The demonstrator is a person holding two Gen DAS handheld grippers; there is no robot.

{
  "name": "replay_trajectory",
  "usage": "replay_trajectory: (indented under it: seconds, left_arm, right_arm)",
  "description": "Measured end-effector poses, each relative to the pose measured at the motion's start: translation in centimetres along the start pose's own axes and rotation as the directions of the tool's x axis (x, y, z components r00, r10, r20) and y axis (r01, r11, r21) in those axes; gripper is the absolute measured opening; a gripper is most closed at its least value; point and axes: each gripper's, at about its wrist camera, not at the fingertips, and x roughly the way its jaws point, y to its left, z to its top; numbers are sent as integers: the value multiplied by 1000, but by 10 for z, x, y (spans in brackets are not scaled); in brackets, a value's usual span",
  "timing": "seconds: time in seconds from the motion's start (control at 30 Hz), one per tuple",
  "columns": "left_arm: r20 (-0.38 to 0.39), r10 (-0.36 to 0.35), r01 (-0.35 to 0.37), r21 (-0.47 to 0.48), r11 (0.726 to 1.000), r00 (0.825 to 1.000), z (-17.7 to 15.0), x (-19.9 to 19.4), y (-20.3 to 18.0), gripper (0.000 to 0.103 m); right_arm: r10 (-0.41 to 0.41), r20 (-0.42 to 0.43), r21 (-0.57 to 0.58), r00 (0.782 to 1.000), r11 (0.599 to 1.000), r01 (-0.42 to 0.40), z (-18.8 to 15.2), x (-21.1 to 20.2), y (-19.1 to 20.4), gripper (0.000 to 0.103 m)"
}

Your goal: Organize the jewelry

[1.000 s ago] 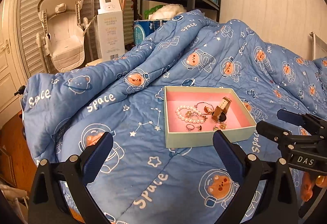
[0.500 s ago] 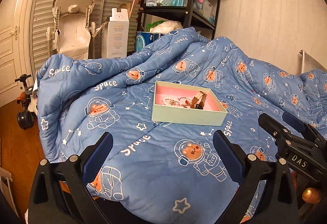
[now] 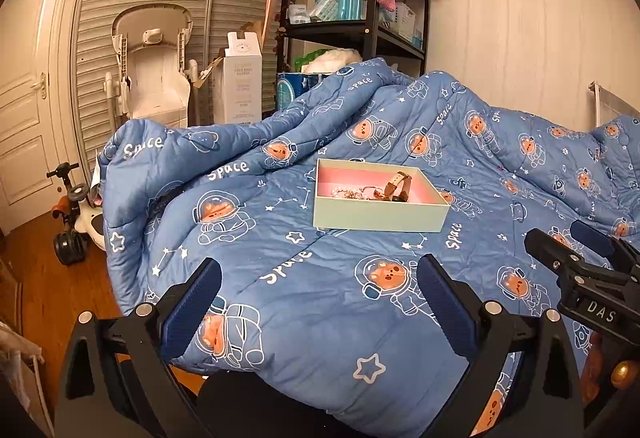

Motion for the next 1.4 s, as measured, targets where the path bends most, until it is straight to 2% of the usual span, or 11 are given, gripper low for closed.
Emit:
replay_trajectory:
  seconds: [0.2,0.5,1.4]
  left_arm:
    - [3,3,-3,-22,1000,1000,-1,-2,3,96]
    - [10,32,-32,-21,999,999,-2,-5,3,96]
    - [7,32,-32,-40,999,999,-4,-6,5,96]
  right_arm:
    - [12,37,-34,999,999,-11,1,-10,7,92]
    - [-9,21,-20,1000,1000,9,1,-7,3,92]
    - [-9,16,-30,1000,1000,10,0,-8,7,97]
